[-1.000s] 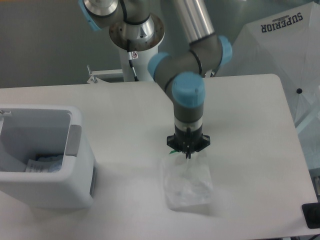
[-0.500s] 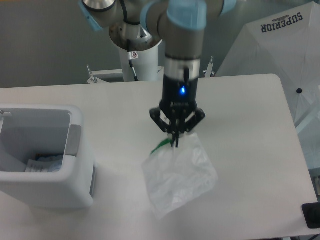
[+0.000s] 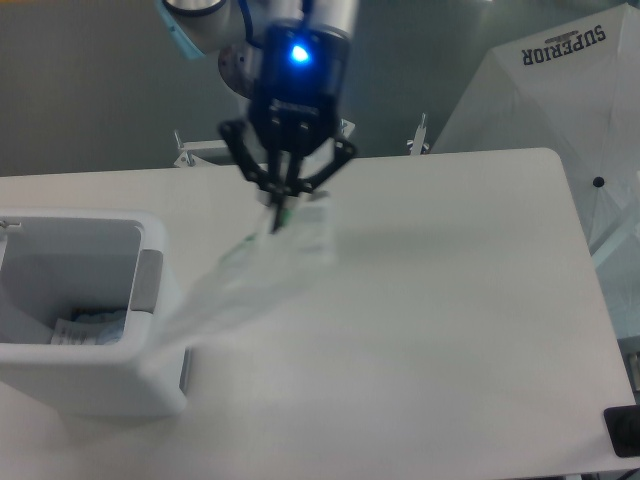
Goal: Place the trash in the trash can
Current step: 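Carry the bag over the white bin and lower it in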
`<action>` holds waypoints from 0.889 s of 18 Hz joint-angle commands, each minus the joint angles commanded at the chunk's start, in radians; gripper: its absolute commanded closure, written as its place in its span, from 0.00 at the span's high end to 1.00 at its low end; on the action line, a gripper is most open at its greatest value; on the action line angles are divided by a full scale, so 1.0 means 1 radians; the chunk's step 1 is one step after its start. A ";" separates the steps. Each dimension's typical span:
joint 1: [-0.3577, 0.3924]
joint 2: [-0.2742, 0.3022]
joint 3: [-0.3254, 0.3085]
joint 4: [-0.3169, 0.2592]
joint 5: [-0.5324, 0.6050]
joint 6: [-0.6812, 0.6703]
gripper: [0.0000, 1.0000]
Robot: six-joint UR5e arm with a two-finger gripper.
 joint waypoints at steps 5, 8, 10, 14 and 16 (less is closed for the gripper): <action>-0.097 -0.026 0.011 0.012 0.000 0.063 0.00; -0.129 -0.031 -0.032 0.011 0.002 0.005 0.00; -0.153 -0.022 -0.076 0.011 0.003 -0.003 0.00; -0.169 -0.022 -0.116 0.011 0.005 -0.079 0.00; -0.184 -0.031 -0.126 0.011 0.005 -0.081 0.00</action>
